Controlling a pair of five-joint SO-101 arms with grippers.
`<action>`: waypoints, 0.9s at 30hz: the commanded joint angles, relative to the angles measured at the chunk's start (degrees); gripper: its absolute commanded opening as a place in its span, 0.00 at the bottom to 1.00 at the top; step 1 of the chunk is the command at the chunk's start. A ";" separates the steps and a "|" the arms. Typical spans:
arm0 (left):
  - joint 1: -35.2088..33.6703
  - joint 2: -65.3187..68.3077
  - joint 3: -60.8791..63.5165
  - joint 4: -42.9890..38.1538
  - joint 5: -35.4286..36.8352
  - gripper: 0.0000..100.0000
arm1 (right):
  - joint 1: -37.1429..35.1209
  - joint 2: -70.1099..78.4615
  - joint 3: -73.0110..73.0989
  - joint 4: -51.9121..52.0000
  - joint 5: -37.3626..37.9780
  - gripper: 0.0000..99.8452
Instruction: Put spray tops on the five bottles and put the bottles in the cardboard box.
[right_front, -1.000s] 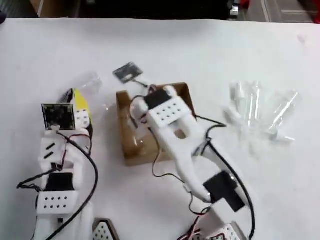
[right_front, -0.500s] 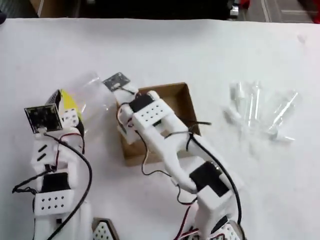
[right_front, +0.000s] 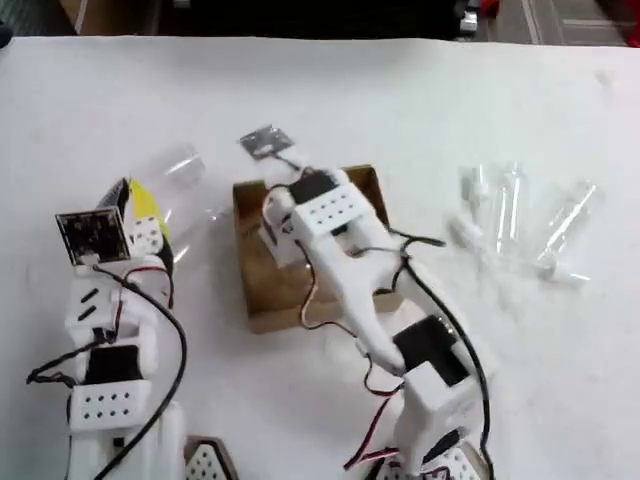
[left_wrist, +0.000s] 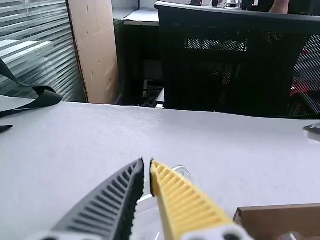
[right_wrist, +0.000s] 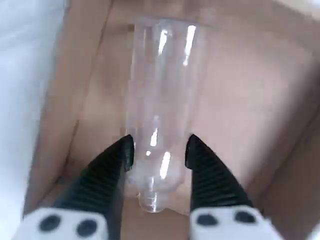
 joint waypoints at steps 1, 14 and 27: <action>0.75 0.13 -0.53 -1.41 0.53 0.03 | 4.26 -7.34 -1.14 0.84 3.78 0.02; 0.75 0.13 -0.62 -1.41 0.53 0.03 | -4.00 -9.36 -0.97 7.96 3.87 0.20; 3.82 0.22 -0.26 -1.49 -3.69 0.03 | -1.54 -4.35 -0.88 14.29 4.04 0.19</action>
